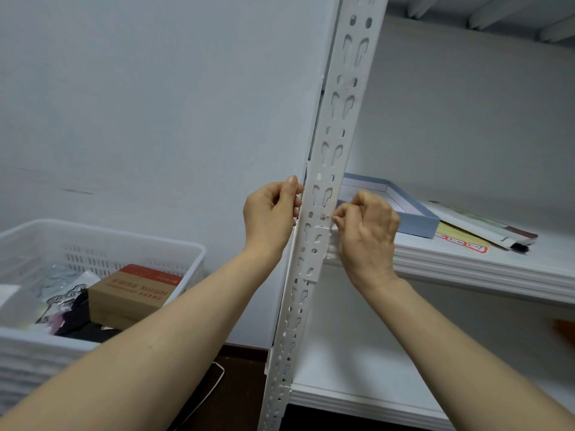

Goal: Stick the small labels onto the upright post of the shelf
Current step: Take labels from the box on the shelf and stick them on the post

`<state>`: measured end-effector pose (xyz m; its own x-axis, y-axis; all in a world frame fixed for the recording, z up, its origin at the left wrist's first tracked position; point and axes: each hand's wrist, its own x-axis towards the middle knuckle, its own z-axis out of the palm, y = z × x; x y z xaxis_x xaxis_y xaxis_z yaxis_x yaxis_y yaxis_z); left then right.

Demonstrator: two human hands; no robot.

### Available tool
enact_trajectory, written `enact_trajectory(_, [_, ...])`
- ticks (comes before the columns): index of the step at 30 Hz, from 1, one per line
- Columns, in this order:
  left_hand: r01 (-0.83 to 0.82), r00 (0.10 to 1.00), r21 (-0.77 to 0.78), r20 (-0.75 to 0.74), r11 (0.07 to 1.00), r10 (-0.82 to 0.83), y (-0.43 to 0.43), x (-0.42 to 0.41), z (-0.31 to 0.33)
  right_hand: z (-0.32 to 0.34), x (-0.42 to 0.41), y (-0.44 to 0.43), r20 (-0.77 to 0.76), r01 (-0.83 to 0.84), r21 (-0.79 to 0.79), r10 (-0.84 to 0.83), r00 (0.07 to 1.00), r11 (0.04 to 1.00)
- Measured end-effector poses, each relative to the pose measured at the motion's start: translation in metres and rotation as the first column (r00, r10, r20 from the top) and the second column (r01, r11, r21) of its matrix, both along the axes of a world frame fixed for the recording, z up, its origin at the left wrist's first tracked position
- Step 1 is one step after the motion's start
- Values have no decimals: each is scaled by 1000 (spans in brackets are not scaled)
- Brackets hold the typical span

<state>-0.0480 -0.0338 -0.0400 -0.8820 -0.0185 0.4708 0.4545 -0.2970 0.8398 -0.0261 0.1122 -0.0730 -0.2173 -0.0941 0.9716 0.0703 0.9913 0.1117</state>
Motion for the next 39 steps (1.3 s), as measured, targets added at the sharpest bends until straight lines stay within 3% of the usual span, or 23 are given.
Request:
enact_trajectory(5, [12,1000,1,9,1000,-12,1,-3,-1,3,9,-1,45,-102,-247,116,992,964])
enact_trajectory(7, [31,999,2,14,1000,-31,4,-2,-2,7,13,-1,57,-165,-275,188,981,947])
enact_trajectory(11, [49,998,-3,30,999,-49,8,-3,-3,9,12,2,70,-141,-45,144,987,989])
enact_trajectory(18, [33,999,-27,34,999,-33,9,-3,-4,19,9,1,-167,46,313,8,986,949])
enact_trajectory(31, [20,999,-37,36,999,-19,5,0,-1,32,-3,-2,-169,129,457,-57,984,880])
enact_trajectory(39, [7,1000,-47,24,999,-6,-3,4,5,28,0,2,-139,128,294,-90,986,947])
